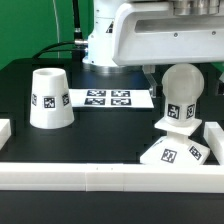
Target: Assemble lamp
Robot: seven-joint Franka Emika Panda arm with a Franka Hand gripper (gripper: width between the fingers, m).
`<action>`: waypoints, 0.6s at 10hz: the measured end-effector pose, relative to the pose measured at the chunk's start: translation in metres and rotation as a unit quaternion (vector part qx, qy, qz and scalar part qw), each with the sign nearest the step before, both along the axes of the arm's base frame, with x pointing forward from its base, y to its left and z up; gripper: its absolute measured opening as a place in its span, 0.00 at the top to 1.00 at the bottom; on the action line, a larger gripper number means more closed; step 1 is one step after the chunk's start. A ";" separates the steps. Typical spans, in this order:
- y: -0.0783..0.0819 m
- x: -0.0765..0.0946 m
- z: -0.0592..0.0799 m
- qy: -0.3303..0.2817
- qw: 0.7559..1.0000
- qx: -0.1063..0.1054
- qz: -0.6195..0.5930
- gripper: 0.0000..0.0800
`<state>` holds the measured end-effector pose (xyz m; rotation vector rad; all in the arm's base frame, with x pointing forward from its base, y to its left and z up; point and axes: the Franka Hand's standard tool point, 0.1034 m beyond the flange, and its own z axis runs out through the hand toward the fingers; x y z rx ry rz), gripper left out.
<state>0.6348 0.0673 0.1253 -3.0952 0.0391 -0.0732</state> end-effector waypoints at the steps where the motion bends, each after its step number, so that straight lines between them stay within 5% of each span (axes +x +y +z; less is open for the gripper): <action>1: -0.006 -0.008 0.013 0.002 1.000 0.000 0.011 0.13; 3: -0.040 -0.030 0.044 0.003 1.000 0.002 0.019 0.13; 4: -0.054 -0.043 0.044 0.009 1.000 0.002 0.009 0.13; 6: -0.053 -0.044 0.041 0.011 1.000 0.002 0.008 0.13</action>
Offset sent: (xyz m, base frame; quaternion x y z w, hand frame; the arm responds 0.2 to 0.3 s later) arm -0.0580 -0.0628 0.0105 0.0073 -0.0154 0.0128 0.9998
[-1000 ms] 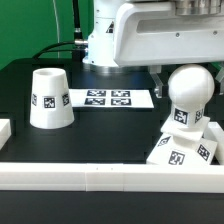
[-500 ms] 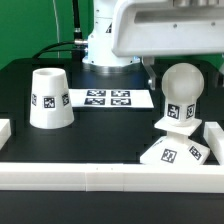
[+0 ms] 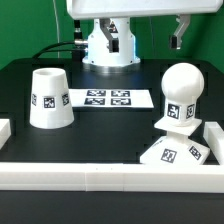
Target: Assemble lamp
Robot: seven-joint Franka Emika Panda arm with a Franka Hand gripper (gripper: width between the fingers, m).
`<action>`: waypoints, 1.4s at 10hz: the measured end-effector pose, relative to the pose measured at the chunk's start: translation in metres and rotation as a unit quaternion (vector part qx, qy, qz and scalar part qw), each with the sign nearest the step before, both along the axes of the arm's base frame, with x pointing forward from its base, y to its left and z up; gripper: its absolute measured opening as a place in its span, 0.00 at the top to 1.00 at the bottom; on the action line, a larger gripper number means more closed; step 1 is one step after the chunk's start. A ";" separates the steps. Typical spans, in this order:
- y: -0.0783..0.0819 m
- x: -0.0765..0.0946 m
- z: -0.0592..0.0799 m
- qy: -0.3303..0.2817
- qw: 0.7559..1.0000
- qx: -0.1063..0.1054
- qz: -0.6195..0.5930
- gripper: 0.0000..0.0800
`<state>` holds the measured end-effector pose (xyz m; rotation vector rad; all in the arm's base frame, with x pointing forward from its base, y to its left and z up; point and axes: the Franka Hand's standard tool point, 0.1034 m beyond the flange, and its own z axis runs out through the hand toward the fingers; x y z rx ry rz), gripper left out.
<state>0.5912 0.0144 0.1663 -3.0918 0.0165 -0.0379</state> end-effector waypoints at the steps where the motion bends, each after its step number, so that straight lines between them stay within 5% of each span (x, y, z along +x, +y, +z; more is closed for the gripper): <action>1: 0.000 0.000 -0.001 0.001 1.000 0.000 0.000 0.13; 4: -0.011 -0.014 -0.010 0.000 1.000 -0.001 0.012 0.13; 7: -0.077 -0.077 -0.035 0.010 1.000 0.005 0.009 0.13; 13: -0.073 -0.075 -0.035 0.011 1.000 0.005 0.008 0.13; 14: -0.079 -0.092 -0.042 0.004 1.000 0.003 -0.006 0.13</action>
Offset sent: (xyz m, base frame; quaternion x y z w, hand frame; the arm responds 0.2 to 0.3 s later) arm -0.0350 -0.0183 -0.0165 0.0047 0.0047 -0.0157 0.9999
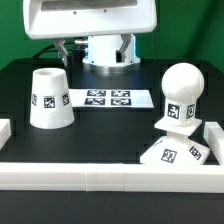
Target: Assemble lamp
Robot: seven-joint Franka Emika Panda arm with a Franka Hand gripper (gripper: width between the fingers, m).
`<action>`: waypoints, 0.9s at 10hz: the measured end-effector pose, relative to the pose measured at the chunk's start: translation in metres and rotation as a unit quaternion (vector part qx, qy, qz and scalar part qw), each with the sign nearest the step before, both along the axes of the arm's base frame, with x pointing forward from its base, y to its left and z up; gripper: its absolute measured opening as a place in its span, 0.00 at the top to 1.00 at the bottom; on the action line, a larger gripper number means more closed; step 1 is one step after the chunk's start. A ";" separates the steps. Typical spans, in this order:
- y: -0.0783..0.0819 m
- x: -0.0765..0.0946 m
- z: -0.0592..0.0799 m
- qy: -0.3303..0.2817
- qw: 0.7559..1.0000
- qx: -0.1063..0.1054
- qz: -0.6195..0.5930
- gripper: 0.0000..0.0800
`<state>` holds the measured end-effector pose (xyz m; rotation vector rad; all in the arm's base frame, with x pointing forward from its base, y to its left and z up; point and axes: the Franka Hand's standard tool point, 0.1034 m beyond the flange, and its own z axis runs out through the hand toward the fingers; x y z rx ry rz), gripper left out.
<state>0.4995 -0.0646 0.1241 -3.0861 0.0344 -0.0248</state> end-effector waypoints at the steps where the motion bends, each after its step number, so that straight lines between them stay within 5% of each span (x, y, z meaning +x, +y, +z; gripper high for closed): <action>1: -0.010 -0.019 -0.005 0.007 1.000 0.003 0.005 0.13; 3: -0.044 -0.034 -0.010 0.012 1.000 0.004 0.004 0.13; 7: -0.037 -0.033 -0.011 0.013 1.000 0.004 0.008 0.13; 9: -0.038 -0.053 -0.020 0.025 1.000 0.007 0.007 0.13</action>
Offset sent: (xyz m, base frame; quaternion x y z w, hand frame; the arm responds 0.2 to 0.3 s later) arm 0.0000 0.0000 0.0000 0.0000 0.0000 0.0000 1.0000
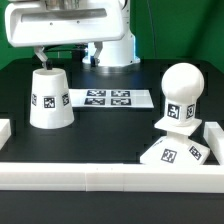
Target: Assemble lamp
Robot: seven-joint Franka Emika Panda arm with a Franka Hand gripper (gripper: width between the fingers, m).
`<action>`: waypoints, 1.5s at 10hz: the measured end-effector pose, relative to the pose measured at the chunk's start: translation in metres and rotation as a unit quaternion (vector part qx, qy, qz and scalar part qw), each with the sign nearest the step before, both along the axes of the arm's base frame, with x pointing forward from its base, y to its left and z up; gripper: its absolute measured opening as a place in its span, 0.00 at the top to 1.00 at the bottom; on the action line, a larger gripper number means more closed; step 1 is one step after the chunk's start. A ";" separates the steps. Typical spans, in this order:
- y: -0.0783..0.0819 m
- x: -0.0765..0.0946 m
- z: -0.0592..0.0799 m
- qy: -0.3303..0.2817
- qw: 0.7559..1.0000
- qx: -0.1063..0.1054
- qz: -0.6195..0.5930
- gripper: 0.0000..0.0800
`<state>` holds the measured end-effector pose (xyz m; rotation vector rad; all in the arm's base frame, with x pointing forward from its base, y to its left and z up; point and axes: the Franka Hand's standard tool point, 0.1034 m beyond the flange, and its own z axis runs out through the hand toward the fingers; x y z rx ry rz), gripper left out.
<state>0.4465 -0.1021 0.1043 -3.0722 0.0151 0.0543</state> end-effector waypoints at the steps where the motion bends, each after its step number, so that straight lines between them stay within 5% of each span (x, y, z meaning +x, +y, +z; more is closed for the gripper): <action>1: 0.001 -0.006 -0.003 0.003 1.000 0.000 -0.001 0.13; 6: 0.003 -0.010 -0.023 0.006 1.000 -0.008 0.004 0.18; 7: 0.003 -0.010 -0.022 0.005 1.000 -0.008 0.003 0.40; 8: 0.004 -0.009 -0.022 0.005 1.000 -0.008 0.004 0.40; 10: 0.004 -0.009 -0.022 0.005 1.000 -0.008 0.005 0.81; 11: 0.005 -0.009 -0.022 0.004 1.000 -0.008 0.006 0.81; 12: 0.004 -0.008 -0.021 0.003 1.000 -0.008 0.006 0.94; 15: 0.004 -0.008 -0.021 0.003 1.000 -0.008 0.007 0.94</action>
Offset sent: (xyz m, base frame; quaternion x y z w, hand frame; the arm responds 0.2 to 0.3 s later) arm 0.0007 0.0025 -0.0103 -0.0043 0.0210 -0.0093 0.9997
